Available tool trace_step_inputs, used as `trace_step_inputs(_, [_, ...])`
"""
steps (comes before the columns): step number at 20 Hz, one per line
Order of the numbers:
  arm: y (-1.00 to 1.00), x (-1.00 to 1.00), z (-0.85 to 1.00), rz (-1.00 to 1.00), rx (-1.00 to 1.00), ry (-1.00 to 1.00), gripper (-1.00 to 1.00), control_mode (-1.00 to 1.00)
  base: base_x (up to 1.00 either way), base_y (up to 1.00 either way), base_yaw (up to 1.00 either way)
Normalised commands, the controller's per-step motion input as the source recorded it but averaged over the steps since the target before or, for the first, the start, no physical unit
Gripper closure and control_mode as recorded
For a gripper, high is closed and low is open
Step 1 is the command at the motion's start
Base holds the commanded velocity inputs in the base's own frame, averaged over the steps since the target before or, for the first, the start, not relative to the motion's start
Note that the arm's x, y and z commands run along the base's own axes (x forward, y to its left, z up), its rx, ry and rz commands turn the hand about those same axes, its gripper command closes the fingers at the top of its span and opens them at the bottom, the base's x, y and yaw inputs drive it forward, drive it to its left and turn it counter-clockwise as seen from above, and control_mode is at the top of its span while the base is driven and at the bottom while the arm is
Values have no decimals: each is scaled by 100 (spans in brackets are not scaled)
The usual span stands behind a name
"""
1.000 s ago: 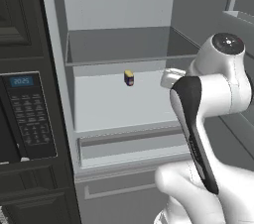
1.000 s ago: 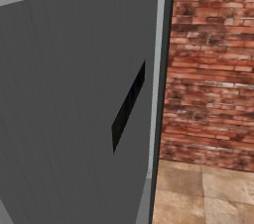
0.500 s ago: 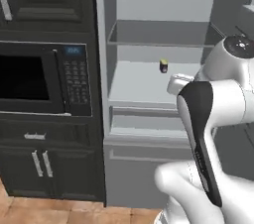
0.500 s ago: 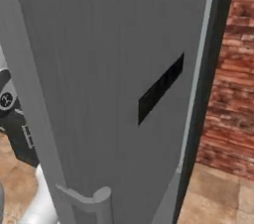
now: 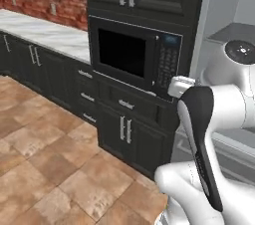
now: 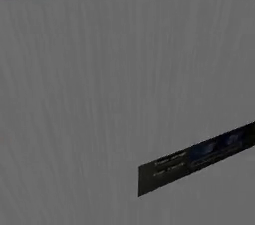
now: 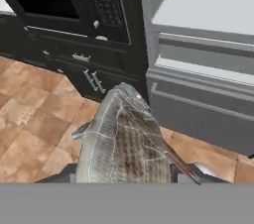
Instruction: Take the fish out of the fridge, briefly rinse it in the sink, and place it on the tray next to the sink.
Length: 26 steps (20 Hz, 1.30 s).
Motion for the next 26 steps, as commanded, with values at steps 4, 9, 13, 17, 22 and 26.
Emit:
trace_step_inputs(4, [0,0,0,0,0,0,100,100,0,78,76])
trace_step_inputs(9, [0,0,0,0,0,0,100,100,55,86,55])
trace_step_inputs(13, [0,0,0,0,0,0,100,100,100,69,23])
trace_step_inputs(17, [0,0,0,0,0,0,100,100,100,10,10])
trace_step_inputs(22, [0,0,0,0,0,0,100,100,100,-70,-2])
trace_step_inputs(26, [0,0,0,0,0,0,100,100,100,-42,8])
